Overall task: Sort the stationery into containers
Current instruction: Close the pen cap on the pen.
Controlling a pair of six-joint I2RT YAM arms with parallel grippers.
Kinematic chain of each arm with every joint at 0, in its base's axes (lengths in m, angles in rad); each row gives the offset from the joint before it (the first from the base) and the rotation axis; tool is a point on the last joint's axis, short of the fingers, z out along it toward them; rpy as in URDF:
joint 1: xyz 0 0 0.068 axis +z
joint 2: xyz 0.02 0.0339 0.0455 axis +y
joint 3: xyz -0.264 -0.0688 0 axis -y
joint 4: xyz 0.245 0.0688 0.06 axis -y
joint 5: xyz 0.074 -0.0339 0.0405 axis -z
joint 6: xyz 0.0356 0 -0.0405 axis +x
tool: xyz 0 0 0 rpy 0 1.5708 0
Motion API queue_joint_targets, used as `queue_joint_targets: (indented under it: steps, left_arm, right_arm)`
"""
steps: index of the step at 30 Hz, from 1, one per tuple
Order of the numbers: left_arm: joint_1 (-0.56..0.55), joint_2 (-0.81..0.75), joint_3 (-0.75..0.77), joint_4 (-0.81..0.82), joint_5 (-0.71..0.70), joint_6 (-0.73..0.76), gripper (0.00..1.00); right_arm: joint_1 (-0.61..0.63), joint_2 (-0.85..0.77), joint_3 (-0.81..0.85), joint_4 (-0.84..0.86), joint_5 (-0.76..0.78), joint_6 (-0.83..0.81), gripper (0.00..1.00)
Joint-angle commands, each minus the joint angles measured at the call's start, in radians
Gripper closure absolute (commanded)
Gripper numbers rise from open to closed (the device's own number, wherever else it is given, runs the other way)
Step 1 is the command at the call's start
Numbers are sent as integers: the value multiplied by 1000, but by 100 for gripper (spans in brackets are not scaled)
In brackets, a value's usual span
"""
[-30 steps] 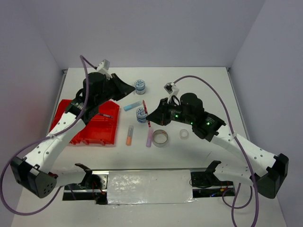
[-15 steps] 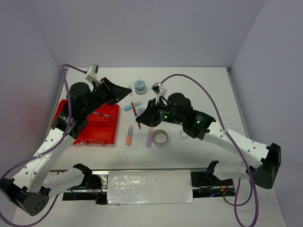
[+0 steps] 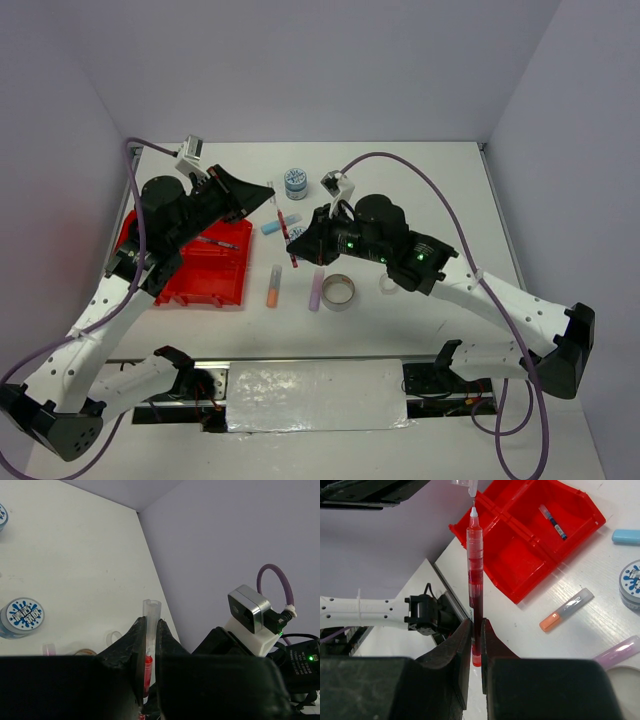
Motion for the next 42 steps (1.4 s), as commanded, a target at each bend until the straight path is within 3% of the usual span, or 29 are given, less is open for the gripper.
queue_joint_targets:
  steps: [1,42]
  left_arm:
    - [7,-15,-6,48,18,15,100]
    - [42,20,42,37,35,55,100]
  right_arm:
    - [11,1,59,15,10,-15,100]
    - [19,87,135,-16,36,-36,100]
